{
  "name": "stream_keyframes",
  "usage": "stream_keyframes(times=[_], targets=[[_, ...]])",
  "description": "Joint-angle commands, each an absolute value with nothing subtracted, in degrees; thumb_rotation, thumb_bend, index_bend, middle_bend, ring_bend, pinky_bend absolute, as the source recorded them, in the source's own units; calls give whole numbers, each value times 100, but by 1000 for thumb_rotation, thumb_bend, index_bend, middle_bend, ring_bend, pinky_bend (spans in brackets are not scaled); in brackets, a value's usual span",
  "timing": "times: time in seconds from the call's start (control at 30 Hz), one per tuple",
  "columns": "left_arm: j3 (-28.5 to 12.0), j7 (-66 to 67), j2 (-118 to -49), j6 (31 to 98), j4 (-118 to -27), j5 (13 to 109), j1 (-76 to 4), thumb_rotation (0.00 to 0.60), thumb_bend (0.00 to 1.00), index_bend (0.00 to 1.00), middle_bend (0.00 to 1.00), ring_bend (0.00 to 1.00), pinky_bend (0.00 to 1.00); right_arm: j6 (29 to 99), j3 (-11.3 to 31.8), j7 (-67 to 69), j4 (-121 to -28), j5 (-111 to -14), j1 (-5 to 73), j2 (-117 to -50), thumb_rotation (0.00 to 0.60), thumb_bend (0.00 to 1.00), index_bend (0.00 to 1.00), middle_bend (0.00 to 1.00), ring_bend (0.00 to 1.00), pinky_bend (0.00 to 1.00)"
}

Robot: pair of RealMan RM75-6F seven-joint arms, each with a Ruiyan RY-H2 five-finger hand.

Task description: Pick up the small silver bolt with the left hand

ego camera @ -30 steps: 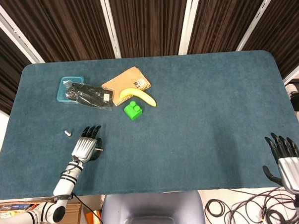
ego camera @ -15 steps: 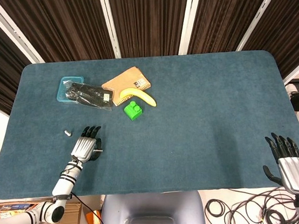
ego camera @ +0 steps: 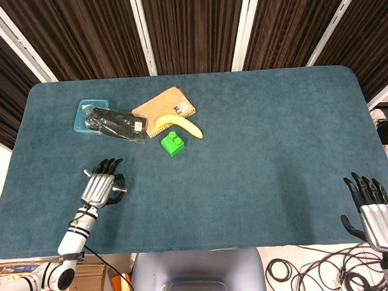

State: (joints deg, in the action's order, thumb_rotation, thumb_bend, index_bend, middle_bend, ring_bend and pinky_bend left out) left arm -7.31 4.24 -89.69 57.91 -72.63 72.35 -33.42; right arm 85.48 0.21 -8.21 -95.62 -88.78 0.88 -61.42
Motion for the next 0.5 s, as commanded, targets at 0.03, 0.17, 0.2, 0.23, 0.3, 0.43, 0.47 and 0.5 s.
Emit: stream_keyframes(times=[0.03, 0.17, 0.2, 0.23, 0.3, 0.43, 0.47, 0.5], targets=[[-712, -160, -8915, 5631, -7167, 7342, -3315, 600, 347, 634, 88, 0, 44, 8544, 21, -830, -9562, -8874, 88, -6147, 600, 288, 0, 0, 0, 0], [-645, -586, -9008, 5504, -6894, 7454, -3322, 600, 345, 629, 90, 0, 44, 8537, 23, -847, -9563, -8869, 92, -6155, 600, 288, 0, 0, 0, 0], [-635, -643, -9033, 5491, -6840, 7475, -3323, 600, 345, 626, 90, 0, 43, 8537, 23, -848, -9562, -8867, 91, -6154, 600, 288, 0, 0, 0, 0], [-626, -692, -9054, 5483, -6790, 7494, -3325, 600, 345, 623, 90, 0, 44, 8536, 23, -846, -9560, -8868, 92, -6154, 600, 288, 0, 0, 0, 0], [-617, -800, -9090, 5481, -6706, 7537, -3326, 600, 343, 622, 90, 0, 44, 8544, 24, -845, -9561, -8870, 89, -6150, 600, 288, 0, 0, 0, 0], [-592, -1059, -9130, 5446, -6590, 7597, -3314, 600, 342, 622, 90, 0, 43, 8553, 24, -826, -9556, -8876, 86, -6146, 600, 288, 0, 0, 0, 0], [-589, -1129, -9143, 5448, -6548, 7615, -3310, 600, 342, 622, 90, 0, 44, 8555, 22, -820, -9554, -8877, 84, -6144, 600, 288, 0, 0, 0, 0], [-591, -1179, -9151, 5461, -6518, 7632, -3306, 600, 342, 622, 90, 0, 44, 8554, 19, -819, -9555, -8881, 83, -6143, 600, 288, 0, 0, 0, 0]])
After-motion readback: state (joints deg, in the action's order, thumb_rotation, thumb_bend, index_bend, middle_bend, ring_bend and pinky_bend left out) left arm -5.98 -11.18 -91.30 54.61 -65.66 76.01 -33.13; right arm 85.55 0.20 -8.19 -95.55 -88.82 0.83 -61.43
